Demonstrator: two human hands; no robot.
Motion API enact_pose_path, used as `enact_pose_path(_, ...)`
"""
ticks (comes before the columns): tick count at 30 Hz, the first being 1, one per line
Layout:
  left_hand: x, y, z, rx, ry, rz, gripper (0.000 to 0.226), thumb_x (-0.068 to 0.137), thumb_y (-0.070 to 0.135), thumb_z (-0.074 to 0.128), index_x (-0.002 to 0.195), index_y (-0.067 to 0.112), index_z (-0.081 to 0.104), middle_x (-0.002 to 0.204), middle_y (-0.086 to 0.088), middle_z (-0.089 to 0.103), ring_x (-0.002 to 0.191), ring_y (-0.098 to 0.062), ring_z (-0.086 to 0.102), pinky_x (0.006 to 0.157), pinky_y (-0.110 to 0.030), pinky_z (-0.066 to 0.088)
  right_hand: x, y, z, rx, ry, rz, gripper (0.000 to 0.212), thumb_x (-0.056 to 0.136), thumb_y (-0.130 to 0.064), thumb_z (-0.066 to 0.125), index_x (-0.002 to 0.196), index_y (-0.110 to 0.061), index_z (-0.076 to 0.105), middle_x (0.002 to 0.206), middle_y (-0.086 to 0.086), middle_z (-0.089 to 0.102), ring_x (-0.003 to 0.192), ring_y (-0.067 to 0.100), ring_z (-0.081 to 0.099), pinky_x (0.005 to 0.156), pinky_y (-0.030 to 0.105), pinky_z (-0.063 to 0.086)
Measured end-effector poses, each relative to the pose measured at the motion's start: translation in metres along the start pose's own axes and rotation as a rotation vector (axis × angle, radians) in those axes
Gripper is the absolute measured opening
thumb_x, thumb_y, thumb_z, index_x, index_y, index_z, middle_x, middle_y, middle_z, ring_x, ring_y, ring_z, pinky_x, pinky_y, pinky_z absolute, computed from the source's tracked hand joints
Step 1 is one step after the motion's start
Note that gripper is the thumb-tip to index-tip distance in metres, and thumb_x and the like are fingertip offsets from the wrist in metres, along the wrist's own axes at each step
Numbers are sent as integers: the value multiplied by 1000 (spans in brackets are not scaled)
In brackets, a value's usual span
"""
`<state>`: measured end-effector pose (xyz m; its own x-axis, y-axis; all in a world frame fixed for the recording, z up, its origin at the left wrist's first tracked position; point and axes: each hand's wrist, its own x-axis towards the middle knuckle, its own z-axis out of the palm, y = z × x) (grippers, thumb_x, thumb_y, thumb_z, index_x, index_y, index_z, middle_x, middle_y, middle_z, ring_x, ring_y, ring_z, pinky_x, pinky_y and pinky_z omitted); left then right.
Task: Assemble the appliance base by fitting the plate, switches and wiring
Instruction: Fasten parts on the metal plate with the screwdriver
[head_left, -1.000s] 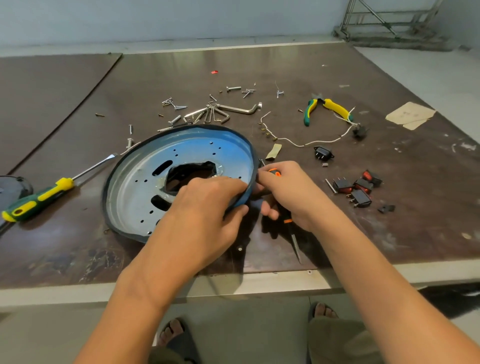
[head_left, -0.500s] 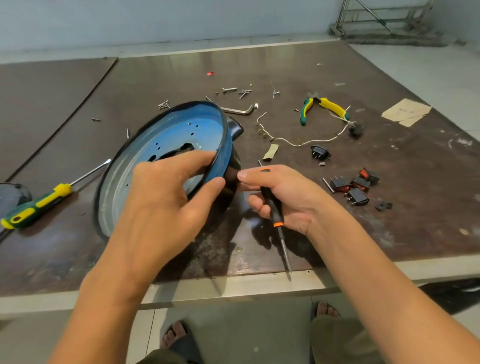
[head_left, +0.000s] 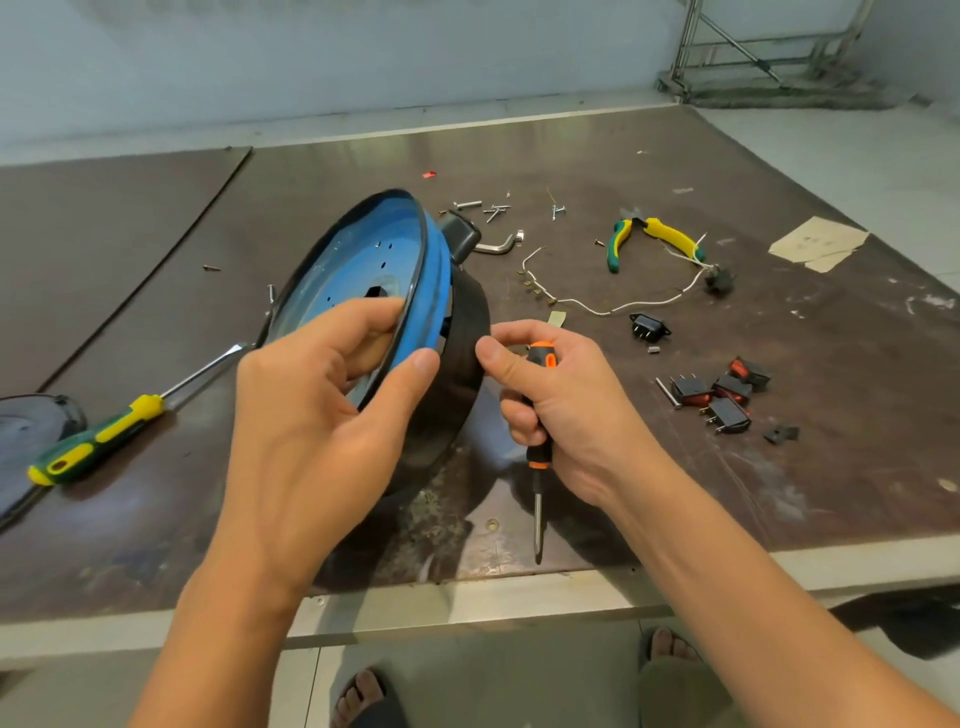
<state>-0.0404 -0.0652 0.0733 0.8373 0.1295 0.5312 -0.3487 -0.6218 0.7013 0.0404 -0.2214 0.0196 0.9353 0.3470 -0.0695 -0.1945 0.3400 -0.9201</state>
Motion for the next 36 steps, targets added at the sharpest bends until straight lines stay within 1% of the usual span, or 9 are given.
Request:
enact_pose_path(7, 0, 2, -1, -5, 40, 24, 27, 88, 16, 72, 114, 22, 67, 105, 13, 72, 97, -1, 70, 82, -18, 57, -3, -2, 0, -28, -30, -42, 12, 93, -13, 67, 103, -9, 61, 57, -6, 49, 41, 9, 38, 37, 20, 31)
enact_pose_path(11, -1, 1, 2, 93, 42, 42, 25, 89, 22, 72, 114, 19, 68, 102, 13, 71, 95, -1, 70, 79, -23, 58, -5, -2, -2, -74, -27, -84, 11, 93, -15, 68, 99, -11, 61, 58, -5, 50, 41, 10, 38, 37, 20, 31)
enact_pose_path(14, 0, 1, 1, 155, 22, 88, 24, 93, 22, 70, 116, 18, 68, 102, 17, 69, 90, -1, 69, 68, -25, 57, -5, -2, -5, -139, -10, -109, 9, 92, -16, 70, 98, -13, 63, 59, -5, 52, 41, 11, 39, 38, 20, 32)
enact_pose_path(17, -1, 2, 2, 258, 21, 160, 21, 94, 24, 67, 112, 14, 68, 89, 5, 71, 75, -13, 68, 63, -33, 55, -5, 0, -4, -134, 10, -125, 9, 92, -14, 69, 99, -12, 63, 60, -6, 52, 40, 11, 39, 38, 20, 31)
enact_pose_path(21, -1, 1, 3, 361, -33, 195, 29, 92, 26, 65, 116, 11, 67, 86, -2, 72, 72, -17, 67, 65, -36, 54, -7, 4, -4, -150, -15, -131, 16, 94, -17, 67, 102, -7, 58, 59, 3, 46, 38, 12, 40, 36, 20, 30)
enact_pose_path(25, -3, -2, 13, 363, -92, 213, 26, 91, 23, 67, 115, 14, 66, 87, 0, 71, 75, -15, 67, 69, -34, 53, -6, 8, -7, -130, 14, -53, 28, 93, -32, 68, 97, -7, 58, 50, 5, 40, 36, 12, 38, 35, 19, 26)
enact_pose_path(27, -4, -4, 22, 393, -144, 208, 28, 90, 22, 70, 117, 15, 65, 96, 3, 69, 82, -13, 65, 73, -33, 55, -4, 7, -10, -151, 50, -7, 27, 91, -37, 68, 90, -11, 59, 52, 6, 40, 36, 13, 39, 34, 18, 25)
enact_pose_path(32, -6, -11, 34, 467, -248, 130, 27, 88, 26, 69, 114, 19, 68, 118, 7, 64, 98, -15, 65, 80, -33, 58, -2, -2, -21, -246, -22, 166, 23, 97, -30, 63, 89, -8, 62, 66, 6, 59, 40, 10, 45, 33, 18, 29)
enact_pose_path(36, -5, -12, 33, 549, -344, 108, 23, 86, 30, 70, 107, 24, 65, 112, 10, 66, 98, -15, 64, 79, -36, 58, -5, -2, -25, -180, -67, 377, 20, 97, -27, 62, 84, -12, 61, 57, -2, 59, 42, 7, 44, 33, 16, 31)
